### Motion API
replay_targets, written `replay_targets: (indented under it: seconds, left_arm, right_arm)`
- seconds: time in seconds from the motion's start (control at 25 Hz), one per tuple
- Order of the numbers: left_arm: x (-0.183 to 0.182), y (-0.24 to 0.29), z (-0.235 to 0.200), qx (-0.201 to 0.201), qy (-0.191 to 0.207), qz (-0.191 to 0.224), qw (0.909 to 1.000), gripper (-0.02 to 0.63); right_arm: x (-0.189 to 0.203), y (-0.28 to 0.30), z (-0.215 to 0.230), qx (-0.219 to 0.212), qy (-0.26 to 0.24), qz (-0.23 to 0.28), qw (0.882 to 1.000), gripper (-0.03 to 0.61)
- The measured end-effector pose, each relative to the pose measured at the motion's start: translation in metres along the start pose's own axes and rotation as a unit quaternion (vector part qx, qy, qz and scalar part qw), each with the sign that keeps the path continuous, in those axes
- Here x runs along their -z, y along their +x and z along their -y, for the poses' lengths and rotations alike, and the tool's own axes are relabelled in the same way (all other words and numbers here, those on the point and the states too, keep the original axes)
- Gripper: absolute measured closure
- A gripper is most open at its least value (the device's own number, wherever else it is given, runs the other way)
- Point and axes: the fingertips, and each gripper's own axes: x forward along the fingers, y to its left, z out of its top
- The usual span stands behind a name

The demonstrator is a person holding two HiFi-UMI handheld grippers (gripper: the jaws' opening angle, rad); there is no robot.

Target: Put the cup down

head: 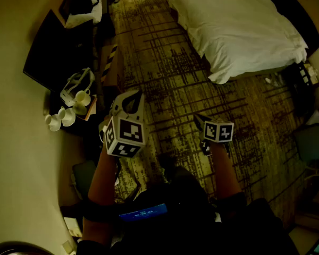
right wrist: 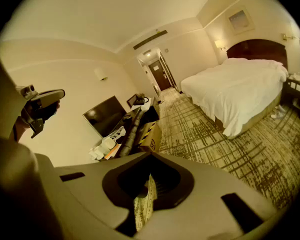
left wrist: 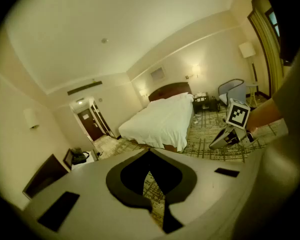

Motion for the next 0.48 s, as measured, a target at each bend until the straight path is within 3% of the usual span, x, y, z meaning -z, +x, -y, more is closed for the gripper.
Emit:
replay_targets:
  seconds: [0.28,0.48]
  left_arm:
    - [0.036,-0.019,-0.034,-0.027,-0.115,-0.005,0.9930,0.614]
    - [0.092,-0.057,-0.071,-0.102,-0.222,-0.017,0.9695,0.614]
  right_arm:
    - [-0.055,0.018,-0.050,-0.009,-0.115,0.055,0.992,0.577]
    - [-0.078,0.047,-0.116,-0.066,-0.193,0.073,0.976,0.577]
